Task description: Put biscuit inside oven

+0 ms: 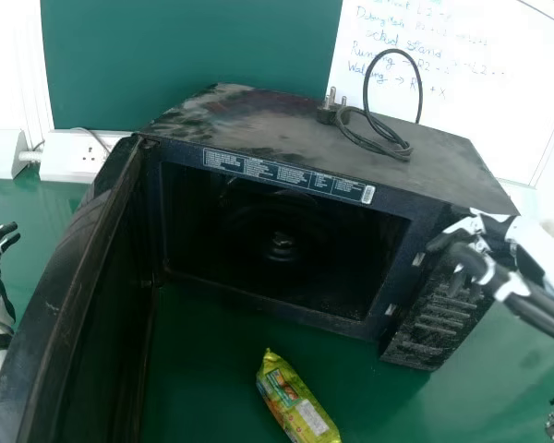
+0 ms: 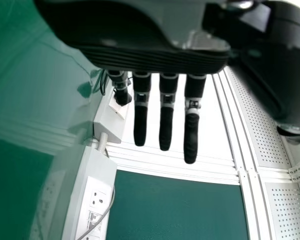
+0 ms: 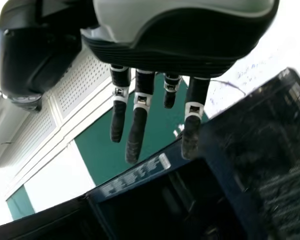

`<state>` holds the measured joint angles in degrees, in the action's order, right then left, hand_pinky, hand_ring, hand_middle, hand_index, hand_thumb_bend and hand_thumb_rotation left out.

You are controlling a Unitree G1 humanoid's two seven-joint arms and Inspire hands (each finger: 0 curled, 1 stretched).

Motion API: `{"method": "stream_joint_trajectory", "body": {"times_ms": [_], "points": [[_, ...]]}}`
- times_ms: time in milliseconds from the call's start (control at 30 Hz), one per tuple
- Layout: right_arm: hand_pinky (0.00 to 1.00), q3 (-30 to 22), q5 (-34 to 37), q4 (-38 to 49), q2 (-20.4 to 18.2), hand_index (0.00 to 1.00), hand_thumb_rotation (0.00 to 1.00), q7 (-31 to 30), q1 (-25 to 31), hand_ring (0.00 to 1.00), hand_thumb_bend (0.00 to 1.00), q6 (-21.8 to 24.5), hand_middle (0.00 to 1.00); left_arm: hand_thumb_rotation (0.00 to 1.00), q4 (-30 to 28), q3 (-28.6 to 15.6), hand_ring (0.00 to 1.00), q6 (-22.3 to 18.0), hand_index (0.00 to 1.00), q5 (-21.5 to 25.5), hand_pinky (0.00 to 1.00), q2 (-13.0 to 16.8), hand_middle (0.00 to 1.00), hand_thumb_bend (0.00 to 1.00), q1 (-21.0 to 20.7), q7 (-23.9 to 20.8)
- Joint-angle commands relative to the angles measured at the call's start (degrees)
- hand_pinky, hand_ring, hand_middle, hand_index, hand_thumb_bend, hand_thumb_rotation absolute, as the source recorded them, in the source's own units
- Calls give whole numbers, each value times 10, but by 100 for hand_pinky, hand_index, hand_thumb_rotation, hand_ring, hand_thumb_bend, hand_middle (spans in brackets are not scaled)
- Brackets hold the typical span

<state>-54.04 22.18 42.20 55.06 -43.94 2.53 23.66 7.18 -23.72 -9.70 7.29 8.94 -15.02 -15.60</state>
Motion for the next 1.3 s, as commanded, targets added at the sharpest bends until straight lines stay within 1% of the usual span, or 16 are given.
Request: {"method": "stream_joint_trajectory", "body": {"times_ms": [0, 100, 200, 333, 433, 500, 533, 567, 633, 767, 867, 933, 1033, 1133, 1200, 1267], "points": [[32, 2, -21, 20, 17, 65, 32, 8, 9, 34, 90, 10, 38, 4, -1, -3, 69, -4, 50, -4, 72, 4, 70, 50, 5, 0], [28, 11, -46, 19, 25, 66, 27, -7, 11, 31, 87, -19, 37, 4, -2, -2, 69, -3, 50, -5, 72, 4, 70, 50, 5, -1], [25, 21, -43, 19, 22, 63, 32, -13, 8, 30, 88, -29, 39, 4, -3, -3, 69, -3, 50, -3, 72, 3, 70, 50, 4, -2], [30, 42, -49, 17, 29, 63, 35, -19, 4, 36, 93, -35, 45, 4, -7, -1, 69, 1, 50, -5, 72, 2, 70, 50, 6, -3], [27, 57, -59, 4, 24, 63, 49, -26, 0, 35, 98, -76, 44, 4, -6, -3, 69, 0, 50, -1, 72, 0, 70, 50, 4, -2], [30, 67, -47, -11, 15, 66, 55, -35, -4, 40, 100, -103, 49, 4, -8, -2, 68, 0, 50, -1, 72, -1, 70, 50, 5, -3], [31, 72, -43, -15, 13, 66, 55, -36, -4, 43, 100, -110, 52, 4, -9, -2, 69, 1, 50, 0, 72, -2, 70, 50, 5, -3], [28, 77, -47, -19, 14, 66, 54, -39, -3, 38, 100, -121, 49, 4, -10, -1, 68, 1, 50, 0, 72, -2, 70, 50, 5, -3], [30, 77, -35, -29, 33, 70, 58, -64, 3, 41, 100, -114, 52, 4, -10, -1, 69, 0, 50, 1, 72, -2, 70, 50, 5, -2], [35, 89, -107, -16, 64, 73, 72, -68, 7, 49, 100, -131, 58, 4, -9, 0, 69, 2, 50, -2, 72, -1, 70, 50, 5, -4], [39, 93, -104, 1, 77, 74, 71, -78, 3, 56, 100, -101, 64, 4, -9, 1, 69, 0, 50, -6, 72, 0, 71, 50, 6, -4], [42, 98, -113, 3, 73, 76, 68, -76, 4, 59, 100, -107, 67, 5, -9, 2, 70, 1, 50, -7, 72, 1, 71, 50, 6, -4], [33, 110, -133, 1, 60, 75, 65, -69, 4, 48, 100, -135, 56, 5, -9, 2, 70, 2, 50, -10, 72, 0, 70, 50, 6, -7], [32, 121, -149, -4, 30, 73, 61, -51, 10, 47, 100, -162, 55, 4, -9, 2, 69, 3, 50, -9, 72, -3, 70, 50, 4, -9], [36, 127, -192, 6, 43, 74, 64, -52, 20, 52, 100, -163, 59, 4, -9, 4, 69, 2, 50, -11, 72, -4, 70, 50, 5, -10], [42, 134, -218, 27, 85, 76, 65, -75, 15, 60, 100, -119, 65, 4, -12, 7, 69, 2, 50, -12, 72, -6, 70, 50, 6, -11]]}}
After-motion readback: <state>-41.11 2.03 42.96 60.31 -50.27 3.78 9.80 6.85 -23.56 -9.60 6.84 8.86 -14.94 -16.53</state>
